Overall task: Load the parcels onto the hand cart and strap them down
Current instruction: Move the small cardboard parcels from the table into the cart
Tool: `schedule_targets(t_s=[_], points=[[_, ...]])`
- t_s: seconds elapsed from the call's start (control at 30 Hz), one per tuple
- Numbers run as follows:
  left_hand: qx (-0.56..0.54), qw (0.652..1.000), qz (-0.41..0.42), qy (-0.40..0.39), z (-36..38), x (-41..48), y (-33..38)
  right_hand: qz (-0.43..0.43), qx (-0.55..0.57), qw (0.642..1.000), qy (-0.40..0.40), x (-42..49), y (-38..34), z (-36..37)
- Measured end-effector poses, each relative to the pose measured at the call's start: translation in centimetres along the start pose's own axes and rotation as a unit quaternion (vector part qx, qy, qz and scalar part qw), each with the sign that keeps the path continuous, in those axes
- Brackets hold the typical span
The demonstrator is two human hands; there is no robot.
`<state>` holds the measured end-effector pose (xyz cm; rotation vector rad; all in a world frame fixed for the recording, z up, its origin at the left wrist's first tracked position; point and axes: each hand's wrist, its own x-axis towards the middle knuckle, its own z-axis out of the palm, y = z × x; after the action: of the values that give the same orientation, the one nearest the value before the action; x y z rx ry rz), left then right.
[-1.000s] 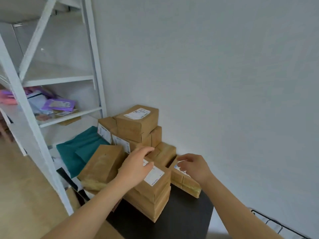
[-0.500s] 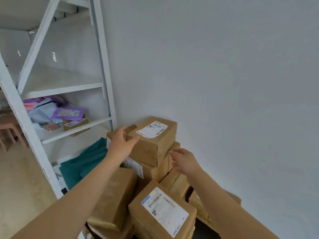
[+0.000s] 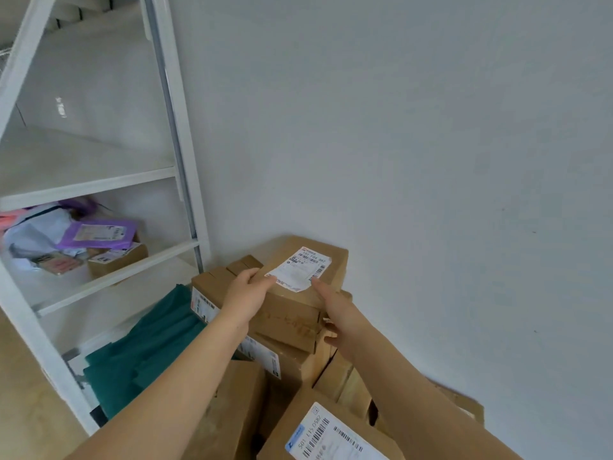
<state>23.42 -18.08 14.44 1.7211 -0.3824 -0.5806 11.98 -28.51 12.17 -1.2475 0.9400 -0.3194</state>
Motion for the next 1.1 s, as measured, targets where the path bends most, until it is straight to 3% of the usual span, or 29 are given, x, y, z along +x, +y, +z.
schedule_targets(t_s=[0.3,0.43,0.83,1.1], points=[[-0.096,0.995,-0.015,-0.006,-2.1,-2.3,1.4,-0.096,0.110,0.987,0.061,-3.2,-0.6,0.4],[-0.120,0.991,0.003,-0.051,-3.1,-4.9,1.9,-0.129,0.115,0.983,0.069,-5.6,-0.2,-0.4],[-0.027,0.963,0.058,-0.262,-2.9,-9.9,0.1,-0.164,0.079,0.969,0.166,-14.3,2.1,-3.0],[-0.009,0.951,0.107,-0.289,3.2,-14.2,-1.2,-0.151,0.132,0.955,0.218,-20.8,5.5,-8.5]])
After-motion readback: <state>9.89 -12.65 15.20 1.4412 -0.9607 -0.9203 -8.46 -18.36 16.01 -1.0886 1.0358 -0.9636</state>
